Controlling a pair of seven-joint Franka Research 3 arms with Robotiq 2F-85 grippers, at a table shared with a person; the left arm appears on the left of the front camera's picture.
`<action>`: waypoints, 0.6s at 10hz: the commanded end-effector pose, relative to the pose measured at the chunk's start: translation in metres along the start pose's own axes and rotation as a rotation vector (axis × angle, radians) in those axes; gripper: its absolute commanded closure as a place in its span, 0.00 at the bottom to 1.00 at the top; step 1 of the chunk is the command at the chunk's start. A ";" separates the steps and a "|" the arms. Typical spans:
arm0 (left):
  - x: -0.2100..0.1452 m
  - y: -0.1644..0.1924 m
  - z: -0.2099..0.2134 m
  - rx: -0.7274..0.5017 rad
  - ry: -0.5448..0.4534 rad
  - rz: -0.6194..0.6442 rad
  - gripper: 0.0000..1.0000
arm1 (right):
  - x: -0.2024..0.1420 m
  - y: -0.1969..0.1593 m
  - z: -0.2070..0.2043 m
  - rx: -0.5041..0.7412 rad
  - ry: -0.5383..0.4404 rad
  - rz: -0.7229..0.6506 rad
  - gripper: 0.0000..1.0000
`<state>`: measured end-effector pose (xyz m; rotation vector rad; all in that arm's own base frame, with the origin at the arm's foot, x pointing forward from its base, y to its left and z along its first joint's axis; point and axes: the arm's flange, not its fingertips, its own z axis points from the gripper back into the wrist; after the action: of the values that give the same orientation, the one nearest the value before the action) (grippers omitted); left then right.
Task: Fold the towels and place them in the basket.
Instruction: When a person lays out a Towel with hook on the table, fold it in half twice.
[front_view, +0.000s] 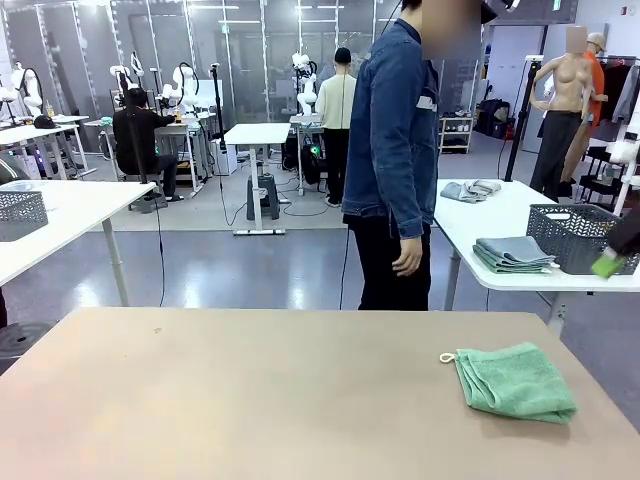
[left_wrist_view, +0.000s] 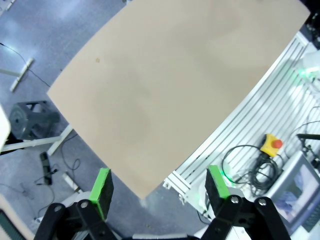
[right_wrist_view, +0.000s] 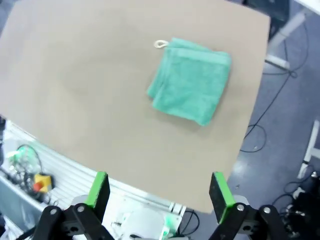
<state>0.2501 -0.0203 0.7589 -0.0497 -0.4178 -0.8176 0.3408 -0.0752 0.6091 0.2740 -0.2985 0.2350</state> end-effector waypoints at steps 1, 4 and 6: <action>0.000 -0.001 0.001 0.000 -0.001 0.000 0.07 | 0.020 0.022 0.034 0.044 -0.016 0.035 0.00; 0.000 -0.001 0.001 0.000 -0.001 0.000 0.07 | 0.008 0.088 0.094 -0.073 -0.119 0.206 0.00; 0.000 -0.001 0.001 0.000 -0.001 0.000 0.07 | -0.005 0.120 0.126 -0.071 -0.138 0.287 0.00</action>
<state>0.2501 -0.0202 0.7589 -0.0497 -0.4177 -0.8174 0.2824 -0.0028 0.7476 0.1898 -0.4896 0.4642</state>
